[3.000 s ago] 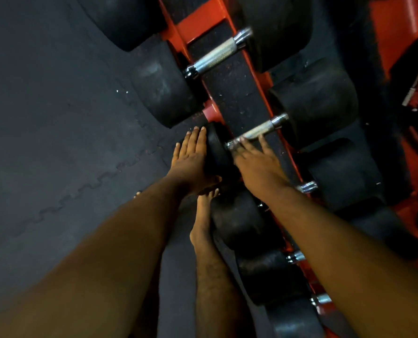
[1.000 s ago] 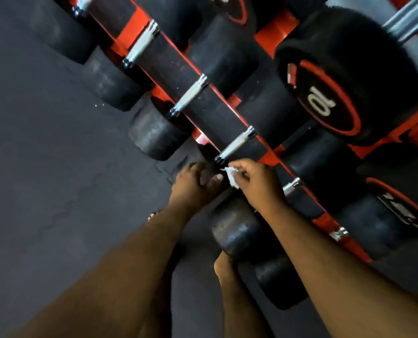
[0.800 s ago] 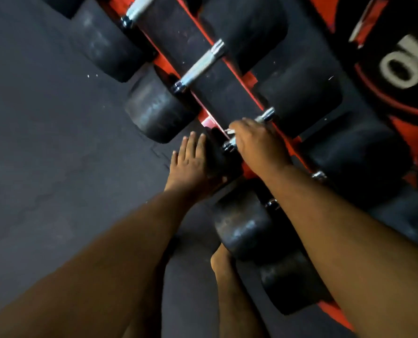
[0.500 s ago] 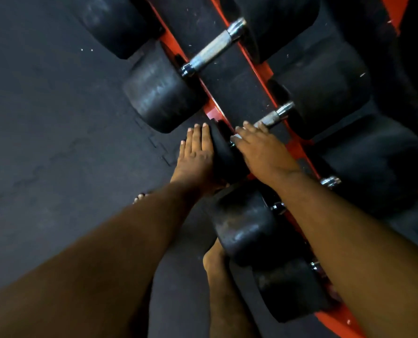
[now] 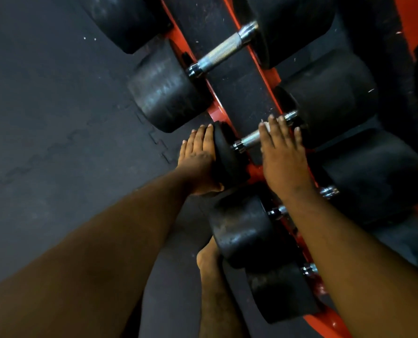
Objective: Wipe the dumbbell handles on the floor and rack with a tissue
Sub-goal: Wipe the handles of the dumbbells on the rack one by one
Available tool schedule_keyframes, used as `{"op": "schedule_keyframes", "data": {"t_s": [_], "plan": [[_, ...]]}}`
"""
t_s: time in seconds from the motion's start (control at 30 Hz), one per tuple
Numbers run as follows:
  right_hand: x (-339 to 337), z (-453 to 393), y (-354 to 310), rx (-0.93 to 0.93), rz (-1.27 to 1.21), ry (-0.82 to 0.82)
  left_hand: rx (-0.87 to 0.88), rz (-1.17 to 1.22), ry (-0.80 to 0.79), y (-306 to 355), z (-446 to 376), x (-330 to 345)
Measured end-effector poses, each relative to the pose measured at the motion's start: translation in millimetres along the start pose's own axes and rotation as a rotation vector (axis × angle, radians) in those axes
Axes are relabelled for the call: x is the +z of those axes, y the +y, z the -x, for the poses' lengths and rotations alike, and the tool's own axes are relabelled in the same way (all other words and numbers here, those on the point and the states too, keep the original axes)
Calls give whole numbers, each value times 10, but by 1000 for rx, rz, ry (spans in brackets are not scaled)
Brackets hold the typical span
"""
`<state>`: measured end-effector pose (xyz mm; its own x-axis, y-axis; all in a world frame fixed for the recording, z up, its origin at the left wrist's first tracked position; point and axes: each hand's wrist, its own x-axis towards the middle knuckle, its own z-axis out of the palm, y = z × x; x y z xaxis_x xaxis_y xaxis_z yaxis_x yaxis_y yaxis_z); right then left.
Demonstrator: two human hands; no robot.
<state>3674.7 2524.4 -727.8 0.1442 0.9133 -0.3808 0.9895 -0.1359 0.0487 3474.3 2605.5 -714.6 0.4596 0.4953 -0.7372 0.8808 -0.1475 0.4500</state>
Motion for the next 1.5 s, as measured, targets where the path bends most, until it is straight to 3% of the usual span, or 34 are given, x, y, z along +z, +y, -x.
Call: {"op": "schedule_keyframes", "data": {"t_s": [0.17, 0.3, 0.43, 0.73, 0.87, 1.03, 1.13, 1.23, 1.4, 1.5], "plan": [[91, 36, -208, -300, 83, -53, 15, 30, 8, -31, 8, -6], [-4, -12, -21, -203, 84, -32, 26, 34, 9, -44, 15, 6], [31, 62, -119, -382, 144, -47, 15, 33, 12, -26, 32, 2], [-35, -43, -77, -403, 165, -52, 7, 56, 6, -25, 11, -11], [-2, -117, 74, -290, 166, -26, 18, 38, 17, -33, 13, -1], [-67, -246, 37, -276, 228, -50, 20, 46, 11, -27, 30, -18], [-100, -96, 20, -150, 301, -41, 28, 48, 11, -32, 40, -2], [-98, -94, -42, -94, 226, -49, 26, 38, 18, -29, 45, -9], [-38, -202, -186, -333, 65, -91, 16, 54, 4, -22, 42, -45], [-32, -133, -194, -387, 9, -32, 14, 56, 1, -31, 35, -25]]}}
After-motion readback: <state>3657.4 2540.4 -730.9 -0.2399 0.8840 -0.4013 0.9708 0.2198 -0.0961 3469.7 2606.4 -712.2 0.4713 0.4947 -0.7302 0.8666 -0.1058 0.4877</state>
